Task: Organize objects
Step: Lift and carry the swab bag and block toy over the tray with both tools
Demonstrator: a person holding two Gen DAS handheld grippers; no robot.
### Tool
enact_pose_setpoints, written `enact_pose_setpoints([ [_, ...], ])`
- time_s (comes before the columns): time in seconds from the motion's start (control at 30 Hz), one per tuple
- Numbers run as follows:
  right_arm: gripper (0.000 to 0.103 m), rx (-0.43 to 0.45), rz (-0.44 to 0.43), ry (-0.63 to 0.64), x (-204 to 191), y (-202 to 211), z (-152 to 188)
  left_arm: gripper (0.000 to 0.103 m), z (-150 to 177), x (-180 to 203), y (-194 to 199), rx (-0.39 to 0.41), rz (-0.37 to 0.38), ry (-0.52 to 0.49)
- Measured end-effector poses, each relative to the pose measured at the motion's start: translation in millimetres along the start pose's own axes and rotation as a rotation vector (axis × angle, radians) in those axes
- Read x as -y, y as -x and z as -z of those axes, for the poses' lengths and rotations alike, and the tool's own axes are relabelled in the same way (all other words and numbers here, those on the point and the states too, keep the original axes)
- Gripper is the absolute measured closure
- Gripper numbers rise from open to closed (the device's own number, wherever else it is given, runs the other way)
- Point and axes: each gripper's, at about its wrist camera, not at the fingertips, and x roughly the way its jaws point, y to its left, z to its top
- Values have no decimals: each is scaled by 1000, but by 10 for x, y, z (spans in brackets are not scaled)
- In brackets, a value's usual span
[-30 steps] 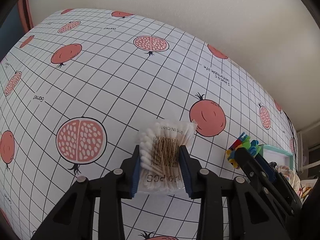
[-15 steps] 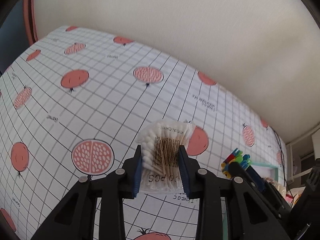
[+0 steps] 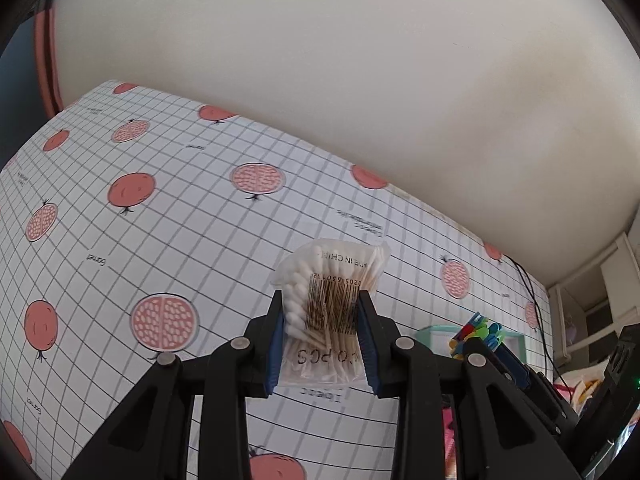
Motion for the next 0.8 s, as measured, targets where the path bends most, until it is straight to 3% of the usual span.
enact_pose_setpoints([
  [0.8,63,40,114,-202,1193,664,107,68,376,1267,19,-45,120,-165],
])
